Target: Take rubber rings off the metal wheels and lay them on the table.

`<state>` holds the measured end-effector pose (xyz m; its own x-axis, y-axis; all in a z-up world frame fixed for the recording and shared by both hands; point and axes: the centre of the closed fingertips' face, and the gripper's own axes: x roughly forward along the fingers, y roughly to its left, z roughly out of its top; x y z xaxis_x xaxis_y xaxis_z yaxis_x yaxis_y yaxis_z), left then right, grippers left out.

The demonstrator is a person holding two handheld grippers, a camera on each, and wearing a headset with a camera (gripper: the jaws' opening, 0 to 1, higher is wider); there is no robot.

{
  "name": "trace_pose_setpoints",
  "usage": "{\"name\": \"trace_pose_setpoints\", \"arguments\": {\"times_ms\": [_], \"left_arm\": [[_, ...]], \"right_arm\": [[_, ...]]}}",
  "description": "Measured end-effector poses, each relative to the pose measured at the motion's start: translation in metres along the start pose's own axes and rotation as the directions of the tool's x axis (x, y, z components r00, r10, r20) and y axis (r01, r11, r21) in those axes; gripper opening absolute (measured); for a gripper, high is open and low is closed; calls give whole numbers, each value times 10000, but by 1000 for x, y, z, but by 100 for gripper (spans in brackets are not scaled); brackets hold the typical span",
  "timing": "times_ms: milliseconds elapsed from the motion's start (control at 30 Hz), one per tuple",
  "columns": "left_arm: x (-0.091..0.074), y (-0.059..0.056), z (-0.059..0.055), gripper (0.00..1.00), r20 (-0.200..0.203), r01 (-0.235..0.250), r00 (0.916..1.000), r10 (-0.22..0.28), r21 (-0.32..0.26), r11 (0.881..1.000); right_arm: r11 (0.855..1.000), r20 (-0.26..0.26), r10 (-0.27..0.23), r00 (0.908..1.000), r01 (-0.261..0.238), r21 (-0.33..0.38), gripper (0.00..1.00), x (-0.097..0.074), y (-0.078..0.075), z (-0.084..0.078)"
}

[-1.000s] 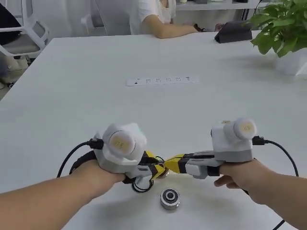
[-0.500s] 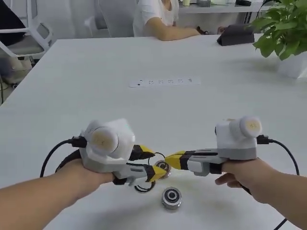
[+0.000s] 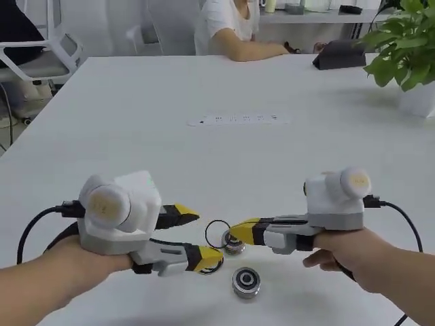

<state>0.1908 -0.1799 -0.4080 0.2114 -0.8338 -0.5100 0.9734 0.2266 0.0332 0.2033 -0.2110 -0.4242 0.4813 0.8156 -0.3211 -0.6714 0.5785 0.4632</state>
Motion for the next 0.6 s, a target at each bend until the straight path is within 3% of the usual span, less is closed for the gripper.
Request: {"name": "trace_pose_setpoints", "arguments": {"times_ms": [467,600], "left_arm": [[-17,3,-15,53,-7,-372,9993,372,-397,9985],[-20,4,-21,54,-109,-418,9991,414,-349,9985]], "right_arm": [[9992,-716,404,9966,-398,97,0,14,12,-16],[9995,-995,318,9945,-321,-19,0,17,11,-23]]}}
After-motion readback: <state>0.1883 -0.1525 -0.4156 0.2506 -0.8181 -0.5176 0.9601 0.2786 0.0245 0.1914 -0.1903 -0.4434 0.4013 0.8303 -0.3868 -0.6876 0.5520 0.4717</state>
